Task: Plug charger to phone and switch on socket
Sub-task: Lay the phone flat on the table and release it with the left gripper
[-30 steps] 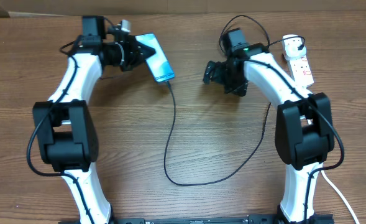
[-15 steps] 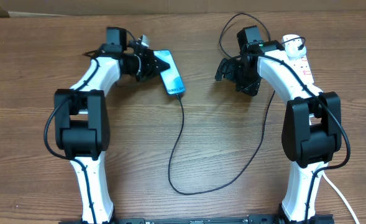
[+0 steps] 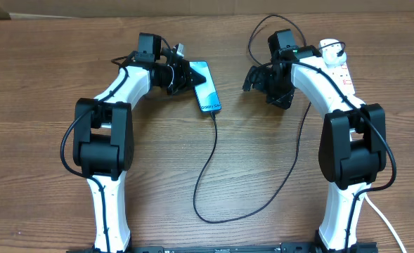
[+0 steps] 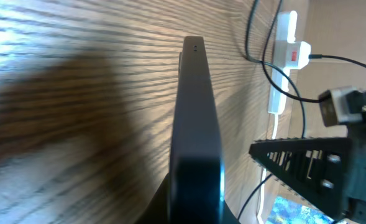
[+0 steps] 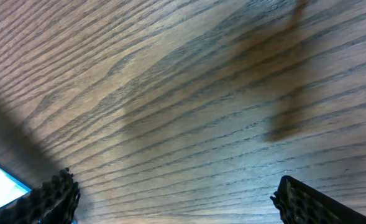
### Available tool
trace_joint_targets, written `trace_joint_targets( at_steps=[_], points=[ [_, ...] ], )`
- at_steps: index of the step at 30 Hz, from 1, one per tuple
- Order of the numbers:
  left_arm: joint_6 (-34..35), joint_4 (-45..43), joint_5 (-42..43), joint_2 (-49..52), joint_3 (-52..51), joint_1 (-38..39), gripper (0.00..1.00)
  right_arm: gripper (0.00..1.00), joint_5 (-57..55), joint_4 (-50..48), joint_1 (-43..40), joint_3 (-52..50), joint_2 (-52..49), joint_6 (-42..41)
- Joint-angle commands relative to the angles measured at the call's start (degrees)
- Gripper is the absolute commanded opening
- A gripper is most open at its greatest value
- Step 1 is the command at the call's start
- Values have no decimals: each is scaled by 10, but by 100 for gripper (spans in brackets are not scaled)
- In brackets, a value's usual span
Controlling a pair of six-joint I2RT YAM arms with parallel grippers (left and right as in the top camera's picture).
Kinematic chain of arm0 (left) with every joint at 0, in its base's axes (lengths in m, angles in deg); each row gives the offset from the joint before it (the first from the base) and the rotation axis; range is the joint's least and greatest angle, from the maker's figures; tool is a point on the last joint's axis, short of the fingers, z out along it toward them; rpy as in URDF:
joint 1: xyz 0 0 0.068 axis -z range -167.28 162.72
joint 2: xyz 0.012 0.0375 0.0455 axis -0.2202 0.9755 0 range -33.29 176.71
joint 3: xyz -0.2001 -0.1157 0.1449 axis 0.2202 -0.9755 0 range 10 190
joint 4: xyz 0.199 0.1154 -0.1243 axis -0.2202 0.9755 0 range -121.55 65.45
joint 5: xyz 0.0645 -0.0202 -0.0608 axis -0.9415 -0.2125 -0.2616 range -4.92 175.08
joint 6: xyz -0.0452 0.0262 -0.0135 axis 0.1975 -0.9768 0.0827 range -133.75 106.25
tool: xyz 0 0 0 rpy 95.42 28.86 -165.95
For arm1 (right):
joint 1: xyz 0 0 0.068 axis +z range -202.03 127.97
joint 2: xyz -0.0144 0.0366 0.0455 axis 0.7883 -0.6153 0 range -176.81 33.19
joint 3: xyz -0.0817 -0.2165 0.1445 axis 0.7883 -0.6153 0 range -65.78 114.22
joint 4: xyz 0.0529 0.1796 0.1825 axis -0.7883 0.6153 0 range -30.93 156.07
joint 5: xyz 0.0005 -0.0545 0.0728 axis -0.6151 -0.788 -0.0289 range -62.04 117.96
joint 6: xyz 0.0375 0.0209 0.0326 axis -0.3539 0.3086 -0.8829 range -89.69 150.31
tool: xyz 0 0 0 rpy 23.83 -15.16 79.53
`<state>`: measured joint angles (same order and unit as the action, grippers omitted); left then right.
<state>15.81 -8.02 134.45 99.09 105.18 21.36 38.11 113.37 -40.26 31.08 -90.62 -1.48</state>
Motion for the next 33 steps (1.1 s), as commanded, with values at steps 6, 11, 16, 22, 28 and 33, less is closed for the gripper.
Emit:
trace_joint_targets(
  at_steps=[6,11,16,22,28,33],
  points=[
    [-10,-7,11,22,5,0,4,100,4,0,3,10,17,-4],
    [-10,-8,10,22,5,1,4,100,4,-5,3,10,17,-4],
    [-11,-8,-4,22,5,1,8,100,4,-6,3,10,17,-4],
    [-11,-7,-18,22,5,1,15,100,4,-6,3,10,17,-4],
    [-11,-7,-20,22,5,1,18,100,4,-6,3,10,17,-4],
    [-13,-7,-20,22,5,1,27,100,4,-6,3,10,17,-4]
  ],
)
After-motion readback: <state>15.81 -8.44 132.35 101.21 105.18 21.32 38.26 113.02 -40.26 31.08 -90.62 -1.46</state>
